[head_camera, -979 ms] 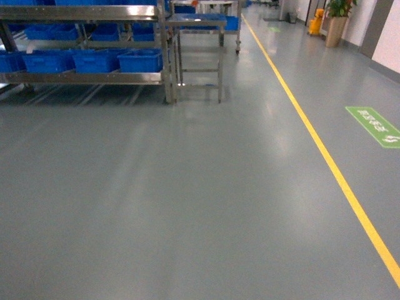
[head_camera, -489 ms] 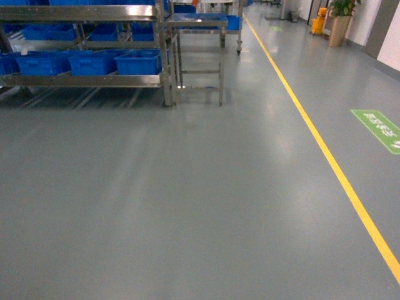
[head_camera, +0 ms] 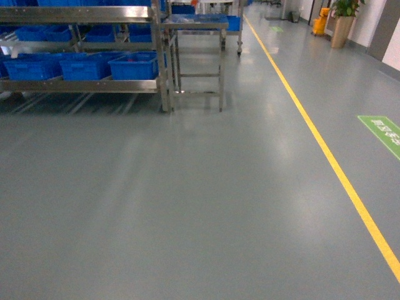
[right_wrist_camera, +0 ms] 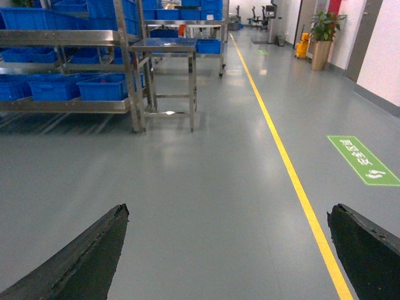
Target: Pick blue part to blue bin on bottom shelf
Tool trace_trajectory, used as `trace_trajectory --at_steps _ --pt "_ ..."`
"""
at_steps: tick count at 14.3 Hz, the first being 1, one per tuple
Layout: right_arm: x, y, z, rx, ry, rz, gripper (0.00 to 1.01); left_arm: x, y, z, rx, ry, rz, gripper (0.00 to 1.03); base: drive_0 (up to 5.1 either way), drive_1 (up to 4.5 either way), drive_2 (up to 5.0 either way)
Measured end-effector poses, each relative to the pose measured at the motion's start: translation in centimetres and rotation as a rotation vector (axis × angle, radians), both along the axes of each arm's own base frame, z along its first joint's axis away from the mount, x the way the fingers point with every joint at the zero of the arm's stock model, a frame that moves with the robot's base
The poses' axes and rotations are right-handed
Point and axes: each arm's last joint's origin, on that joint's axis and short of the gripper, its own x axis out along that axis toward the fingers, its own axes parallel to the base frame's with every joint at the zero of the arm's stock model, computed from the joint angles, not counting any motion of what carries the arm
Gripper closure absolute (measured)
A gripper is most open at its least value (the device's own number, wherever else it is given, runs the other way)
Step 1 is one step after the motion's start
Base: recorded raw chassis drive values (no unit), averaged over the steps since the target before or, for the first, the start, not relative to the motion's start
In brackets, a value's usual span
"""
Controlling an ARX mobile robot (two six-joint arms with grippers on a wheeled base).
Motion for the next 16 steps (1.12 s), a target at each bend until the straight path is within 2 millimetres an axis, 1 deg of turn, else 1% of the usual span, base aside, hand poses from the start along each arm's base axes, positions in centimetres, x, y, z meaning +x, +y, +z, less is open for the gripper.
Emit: trace_trajectory --at_steps 16 --pt "0.0 0.0 0.02 0.0 -0.002 0.0 0.03 0.01 0.0 -0.07 0.002 0.003 0.0 0.59 0.0 4.2 -4.2"
